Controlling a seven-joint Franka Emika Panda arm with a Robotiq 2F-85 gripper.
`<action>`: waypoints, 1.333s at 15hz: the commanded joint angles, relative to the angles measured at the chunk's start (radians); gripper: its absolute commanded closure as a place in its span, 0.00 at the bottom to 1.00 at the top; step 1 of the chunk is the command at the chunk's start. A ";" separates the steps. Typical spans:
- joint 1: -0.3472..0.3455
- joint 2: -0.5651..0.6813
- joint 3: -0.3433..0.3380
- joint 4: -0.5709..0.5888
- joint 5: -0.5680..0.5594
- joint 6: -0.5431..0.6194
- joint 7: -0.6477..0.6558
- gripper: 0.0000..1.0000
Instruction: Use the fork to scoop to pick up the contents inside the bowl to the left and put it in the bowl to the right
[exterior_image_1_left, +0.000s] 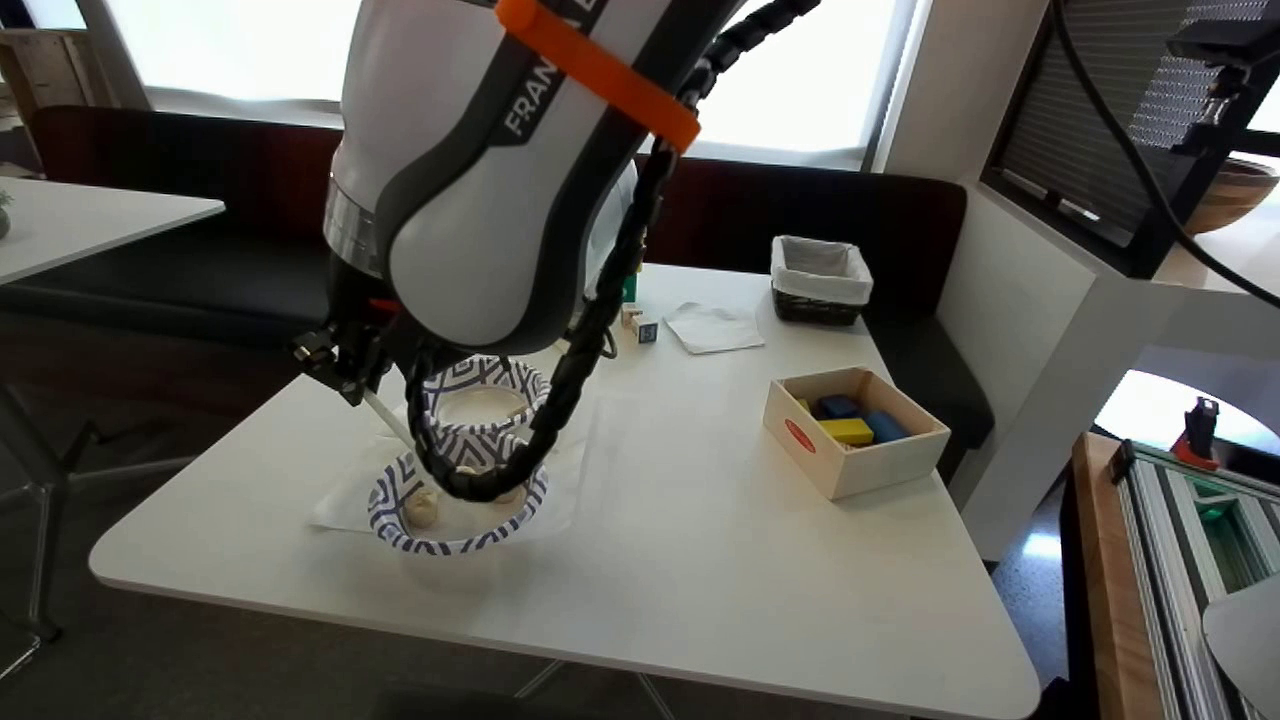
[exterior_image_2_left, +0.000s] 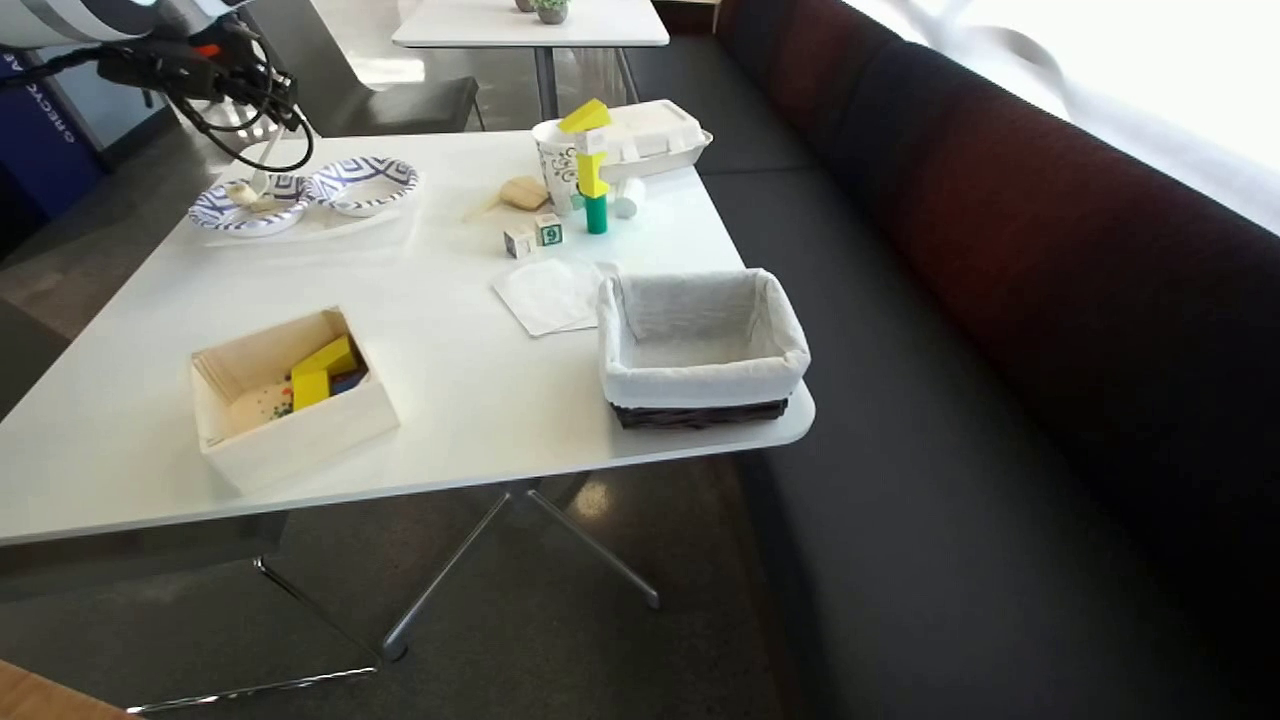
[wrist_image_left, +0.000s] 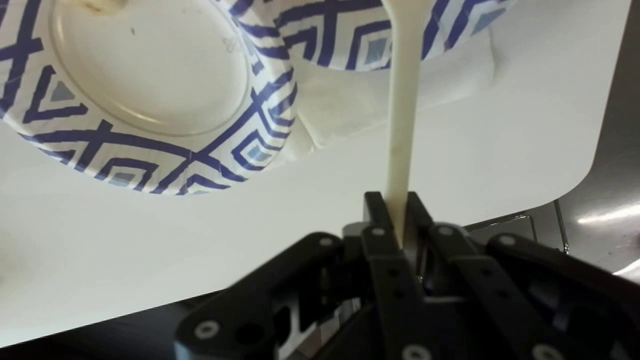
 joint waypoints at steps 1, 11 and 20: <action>0.031 -0.030 -0.023 -0.045 0.041 0.004 -0.005 0.97; 0.196 -0.076 -0.202 -0.107 0.014 0.152 0.066 0.97; 0.429 -0.017 -0.455 -0.201 0.125 0.337 0.211 0.97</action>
